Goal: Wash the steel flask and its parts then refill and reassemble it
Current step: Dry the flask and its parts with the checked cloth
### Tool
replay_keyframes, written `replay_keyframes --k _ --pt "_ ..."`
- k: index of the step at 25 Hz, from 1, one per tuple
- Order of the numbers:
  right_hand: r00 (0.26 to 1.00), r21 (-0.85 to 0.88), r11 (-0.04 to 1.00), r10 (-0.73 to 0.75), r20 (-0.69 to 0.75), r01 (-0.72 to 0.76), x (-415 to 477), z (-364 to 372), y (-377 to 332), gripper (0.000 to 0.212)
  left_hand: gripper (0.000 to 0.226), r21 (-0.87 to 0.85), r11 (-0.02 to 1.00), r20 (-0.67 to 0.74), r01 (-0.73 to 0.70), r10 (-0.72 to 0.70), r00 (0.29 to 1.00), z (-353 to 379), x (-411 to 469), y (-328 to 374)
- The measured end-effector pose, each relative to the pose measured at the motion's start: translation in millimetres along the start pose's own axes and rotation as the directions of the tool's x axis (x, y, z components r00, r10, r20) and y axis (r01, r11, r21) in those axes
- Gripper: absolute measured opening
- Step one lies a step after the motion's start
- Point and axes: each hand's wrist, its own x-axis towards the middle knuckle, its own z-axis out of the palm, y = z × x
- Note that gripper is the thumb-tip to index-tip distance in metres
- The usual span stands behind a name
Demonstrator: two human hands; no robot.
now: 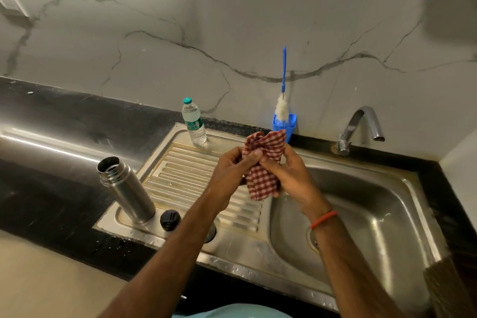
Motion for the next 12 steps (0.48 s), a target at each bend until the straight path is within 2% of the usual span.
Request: replay_keyframes --k 2,4,6,7,9,12 --pt "1.0 -0.053 0.999 0.013 0.023 -0.012 -3.6 -7.0 -2.3 0.047 0.051 -0.066 0.997 -0.075 -0.025 0.02 0.997 4.6 3.1 -3.4" --pt "0.998 -0.082 0.996 0.036 0.059 -0.031 -6.4 -14.0 -2.1 0.046 0.036 -0.12 0.992 -0.139 -0.044 0.028 0.99 4.0 7.5 -8.3" --pt "1.0 -0.142 0.99 0.019 0.005 -0.018 -9.5 -17.5 -0.9 0.052 0.029 -0.145 0.988 -0.172 -0.056 0.031 0.985 3.8 10.1 -10.9" --pt "0.999 -0.204 0.979 -0.009 -0.049 -0.001 -11.0 -18.5 -0.9 0.053 0.029 -0.145 0.988 -0.173 -0.058 0.033 0.984 4.2 10.7 -11.0" --pt "0.983 -0.311 0.949 -0.096 -0.154 0.044 -15.1 -18.7 -3.4 0.04 0.029 -0.181 0.982 -0.136 -0.046 0.021 0.99 5.6 10.4 -8.9" --pt "0.932 -0.303 0.938 -0.252 -0.261 0.168 -23.4 -19.6 -9.1 0.021 0.039 -0.339 0.941 -0.016 -0.001 -0.004 1.0 9.5 11.6 -8.8"
